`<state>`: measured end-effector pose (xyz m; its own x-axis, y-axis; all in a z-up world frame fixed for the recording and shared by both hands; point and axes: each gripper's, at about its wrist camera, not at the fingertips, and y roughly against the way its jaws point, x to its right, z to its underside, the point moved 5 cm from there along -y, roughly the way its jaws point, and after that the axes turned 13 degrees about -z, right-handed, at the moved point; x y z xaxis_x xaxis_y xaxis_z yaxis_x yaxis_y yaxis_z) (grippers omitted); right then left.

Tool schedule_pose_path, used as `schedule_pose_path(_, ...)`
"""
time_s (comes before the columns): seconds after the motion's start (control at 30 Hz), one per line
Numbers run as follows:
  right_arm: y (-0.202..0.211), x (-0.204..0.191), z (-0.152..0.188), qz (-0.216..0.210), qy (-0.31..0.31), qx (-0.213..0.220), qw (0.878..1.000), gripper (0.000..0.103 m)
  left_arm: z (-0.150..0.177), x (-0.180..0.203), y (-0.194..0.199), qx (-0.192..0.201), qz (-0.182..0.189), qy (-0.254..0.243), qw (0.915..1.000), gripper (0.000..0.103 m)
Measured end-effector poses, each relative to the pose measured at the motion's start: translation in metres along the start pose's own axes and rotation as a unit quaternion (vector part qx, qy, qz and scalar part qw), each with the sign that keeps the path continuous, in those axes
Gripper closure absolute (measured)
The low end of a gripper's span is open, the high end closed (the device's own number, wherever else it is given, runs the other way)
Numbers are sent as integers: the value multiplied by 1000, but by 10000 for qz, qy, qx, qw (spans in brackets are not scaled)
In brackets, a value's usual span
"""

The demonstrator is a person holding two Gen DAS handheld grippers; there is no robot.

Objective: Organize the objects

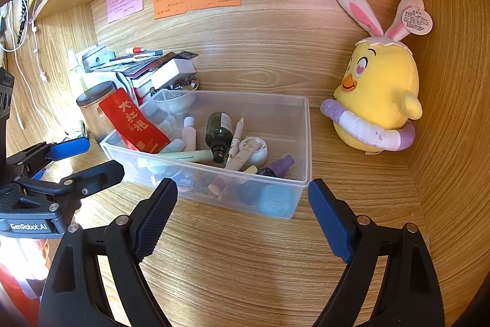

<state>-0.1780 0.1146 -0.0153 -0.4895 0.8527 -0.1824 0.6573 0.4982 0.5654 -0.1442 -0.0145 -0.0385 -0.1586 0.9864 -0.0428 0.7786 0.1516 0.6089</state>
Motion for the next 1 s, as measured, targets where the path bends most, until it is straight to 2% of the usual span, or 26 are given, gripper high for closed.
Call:
schedule_pose_path(0.7, 0, 0, 1, -6, -15, -3, 10000, 17, 0, -1, -1, -37, 62, 131, 9999, 5)
schedule_pose_path(1.0, 2, -3, 0, -43, 4, 53, 10000, 17, 2, -4, -8, -194, 100, 246, 9995, 5)
